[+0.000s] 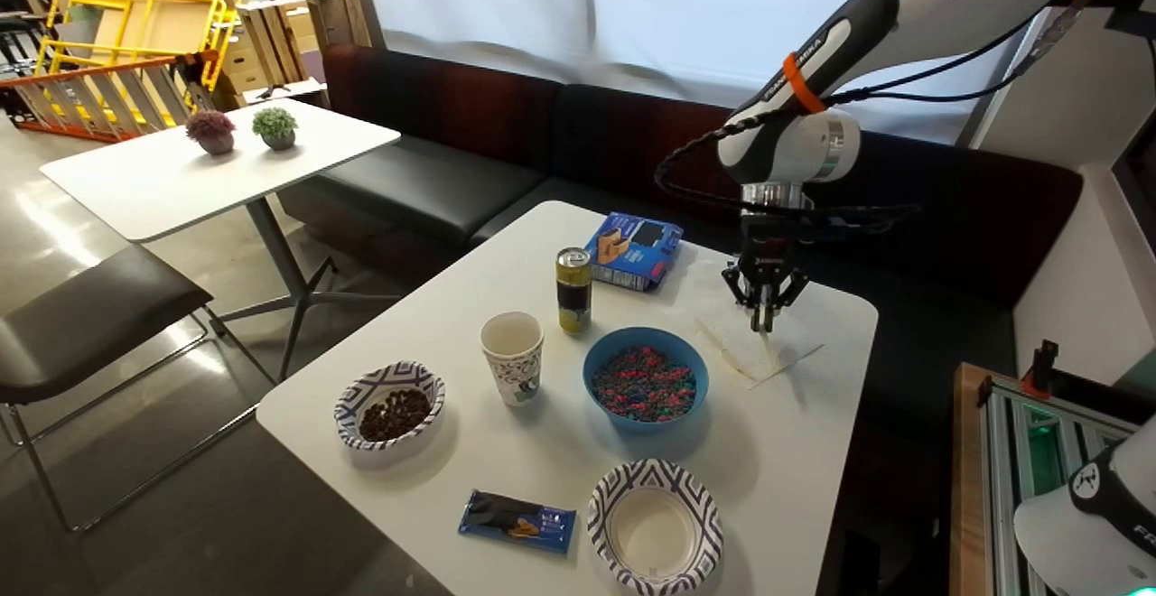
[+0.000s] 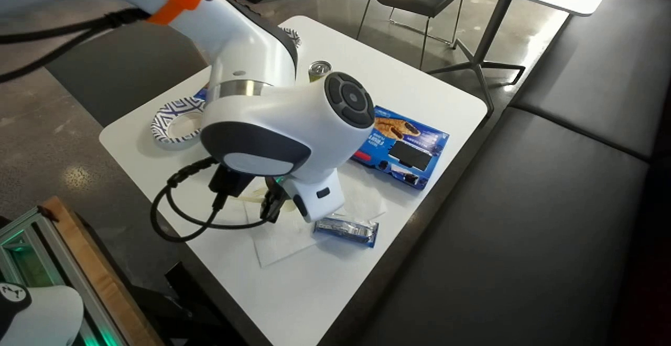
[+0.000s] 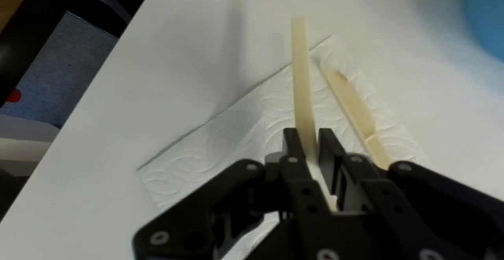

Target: Move the white spoon to the back left.

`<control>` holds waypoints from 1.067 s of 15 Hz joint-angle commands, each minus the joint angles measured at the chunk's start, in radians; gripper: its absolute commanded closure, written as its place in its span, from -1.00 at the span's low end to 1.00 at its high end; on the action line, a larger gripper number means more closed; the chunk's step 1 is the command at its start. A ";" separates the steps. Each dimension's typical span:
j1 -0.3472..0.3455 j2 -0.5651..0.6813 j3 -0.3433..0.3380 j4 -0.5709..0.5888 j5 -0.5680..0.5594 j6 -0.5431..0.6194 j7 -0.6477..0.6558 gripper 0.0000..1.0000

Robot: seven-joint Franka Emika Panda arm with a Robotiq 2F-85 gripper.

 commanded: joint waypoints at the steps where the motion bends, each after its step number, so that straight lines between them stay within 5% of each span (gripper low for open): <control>1: 0.024 -0.193 0.020 -0.108 0.041 -0.045 0.063 0.92; 7: 0.118 -0.315 0.124 -0.080 0.157 -0.093 0.268 0.92; 16: 0.263 -0.122 0.270 0.157 0.249 0.050 0.597 0.92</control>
